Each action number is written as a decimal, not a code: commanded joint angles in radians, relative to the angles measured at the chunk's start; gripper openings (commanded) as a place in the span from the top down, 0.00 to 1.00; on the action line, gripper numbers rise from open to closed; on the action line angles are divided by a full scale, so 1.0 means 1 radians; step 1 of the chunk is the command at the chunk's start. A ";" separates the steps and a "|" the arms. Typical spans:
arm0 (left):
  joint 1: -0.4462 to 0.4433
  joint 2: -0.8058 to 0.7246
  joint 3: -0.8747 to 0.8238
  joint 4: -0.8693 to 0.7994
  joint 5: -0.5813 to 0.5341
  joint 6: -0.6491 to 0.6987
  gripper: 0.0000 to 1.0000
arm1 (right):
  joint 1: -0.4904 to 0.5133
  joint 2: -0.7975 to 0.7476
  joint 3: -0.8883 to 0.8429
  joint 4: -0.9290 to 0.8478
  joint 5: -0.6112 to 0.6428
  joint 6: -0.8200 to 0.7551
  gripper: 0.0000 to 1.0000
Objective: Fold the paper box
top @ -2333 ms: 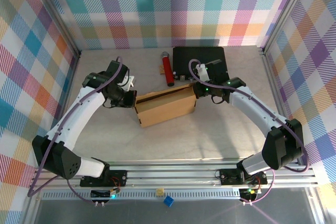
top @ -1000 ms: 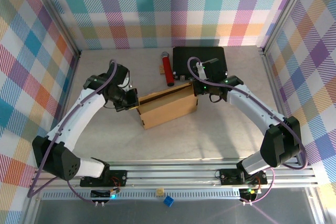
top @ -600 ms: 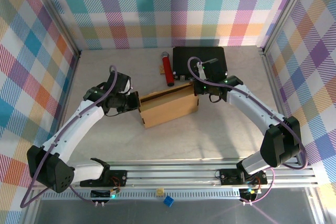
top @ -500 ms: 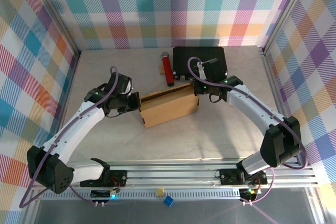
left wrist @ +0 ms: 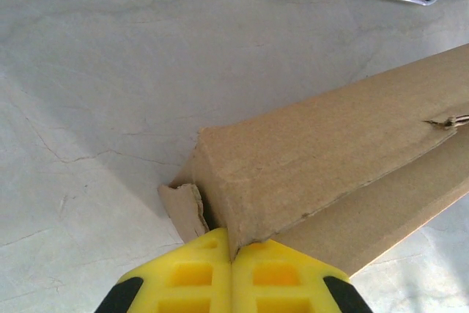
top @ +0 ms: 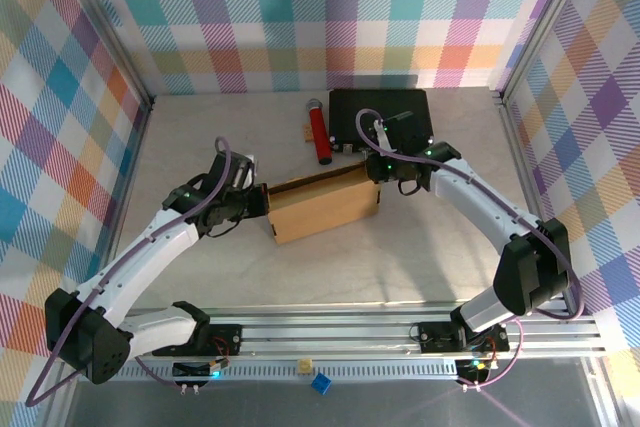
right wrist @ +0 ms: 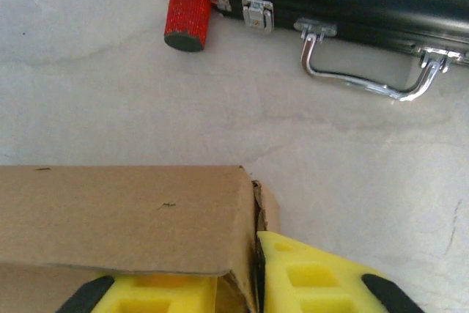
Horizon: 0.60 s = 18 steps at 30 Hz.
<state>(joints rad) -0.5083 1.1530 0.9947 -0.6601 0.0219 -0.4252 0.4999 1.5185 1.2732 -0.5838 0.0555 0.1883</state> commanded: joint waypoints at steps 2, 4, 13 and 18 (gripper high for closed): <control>-0.029 0.038 -0.040 -0.036 0.000 0.022 1.00 | 0.023 0.014 0.061 -0.121 -0.070 0.025 0.65; -0.030 0.043 -0.037 -0.036 -0.009 0.022 1.00 | 0.023 0.012 0.080 -0.153 -0.079 0.041 0.60; -0.031 0.063 -0.027 -0.036 -0.022 0.025 1.00 | 0.023 -0.057 0.072 -0.206 -0.136 0.154 0.47; -0.032 0.066 -0.023 -0.035 -0.023 0.027 1.00 | 0.022 -0.085 0.076 -0.230 -0.148 0.198 0.43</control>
<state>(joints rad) -0.5167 1.1847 0.9916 -0.6167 -0.0257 -0.4030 0.5114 1.4673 1.3369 -0.7830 -0.0471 0.3359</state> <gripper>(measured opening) 0.037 0.568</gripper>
